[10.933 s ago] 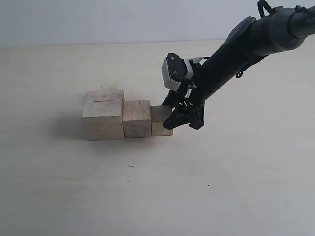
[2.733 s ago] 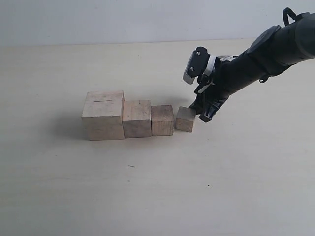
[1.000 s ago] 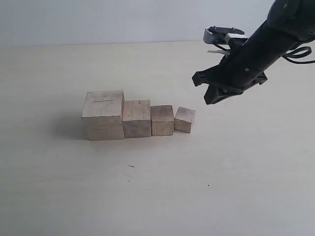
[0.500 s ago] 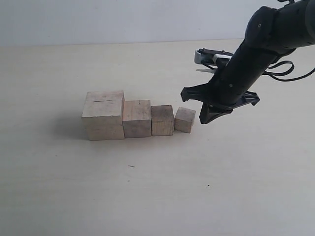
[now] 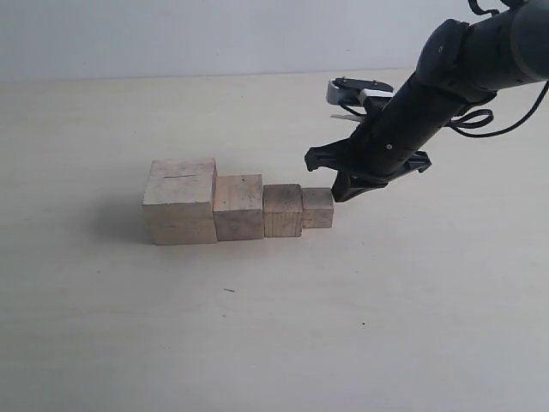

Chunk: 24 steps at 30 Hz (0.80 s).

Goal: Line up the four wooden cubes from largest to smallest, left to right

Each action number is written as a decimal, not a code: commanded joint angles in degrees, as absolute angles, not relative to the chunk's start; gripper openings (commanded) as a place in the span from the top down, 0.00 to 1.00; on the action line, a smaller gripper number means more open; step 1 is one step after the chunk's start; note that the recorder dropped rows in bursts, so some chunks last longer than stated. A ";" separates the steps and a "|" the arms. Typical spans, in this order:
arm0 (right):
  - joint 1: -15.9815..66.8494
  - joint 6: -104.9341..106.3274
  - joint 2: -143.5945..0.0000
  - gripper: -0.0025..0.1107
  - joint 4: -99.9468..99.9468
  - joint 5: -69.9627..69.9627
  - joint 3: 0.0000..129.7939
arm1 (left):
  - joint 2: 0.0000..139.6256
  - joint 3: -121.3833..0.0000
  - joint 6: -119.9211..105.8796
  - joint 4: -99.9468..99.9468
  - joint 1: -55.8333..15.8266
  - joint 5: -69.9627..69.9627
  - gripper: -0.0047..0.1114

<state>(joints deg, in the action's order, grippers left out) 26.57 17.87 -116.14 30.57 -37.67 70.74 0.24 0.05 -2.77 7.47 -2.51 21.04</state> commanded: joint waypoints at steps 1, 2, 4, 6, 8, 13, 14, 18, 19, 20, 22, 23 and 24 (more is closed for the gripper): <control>26.63 19.55 -116.26 0.98 31.20 -36.67 71.12 | 0.00 0.00 -2.70 7.62 -2.93 20.61 0.96; 26.63 19.55 -116.26 0.98 31.08 -36.54 71.12 | 0.00 0.00 -2.70 7.62 -2.93 20.61 0.96; 26.63 19.55 -116.26 0.98 30.98 -36.54 71.12 | 0.00 0.00 -2.70 7.62 -2.93 20.61 0.96; 26.63 19.55 -116.26 0.98 30.00 -36.54 71.12 | 0.00 0.00 -2.70 7.62 -2.93 20.61 0.96; 26.63 19.55 -116.26 0.98 29.30 -36.54 71.12 | 0.00 0.00 -2.70 7.62 -2.93 20.61 0.96; 26.63 19.15 -116.36 0.98 28.25 -37.14 71.12 | 0.00 0.00 -2.70 7.62 -2.93 20.61 0.96; 26.63 17.41 -116.35 0.98 26.53 -37.64 71.12 | 0.00 0.00 -2.70 7.62 -2.93 20.61 0.96; 26.63 10.85 -116.35 0.98 22.48 -39.36 71.12 | 0.00 0.00 -2.70 7.62 -2.93 20.61 0.96; 26.63 10.72 -116.35 0.98 22.48 -39.51 71.12 | 0.00 0.00 -2.70 7.62 -2.93 20.61 0.96; 26.63 10.73 -116.35 0.98 23.13 -39.62 71.12 | 0.00 0.00 -2.70 7.62 -2.93 20.61 0.96; 26.63 11.58 -116.35 0.98 24.89 -39.89 71.12 | 0.00 0.00 -2.70 7.62 -2.93 20.61 0.96; 26.63 12.43 -116.35 0.98 25.84 -40.01 71.12 | 0.00 0.00 -2.70 7.62 -2.93 20.61 0.96; 26.63 13.09 -116.35 0.98 26.78 -40.16 71.12 | 0.00 0.00 -2.70 7.62 -2.93 20.61 0.96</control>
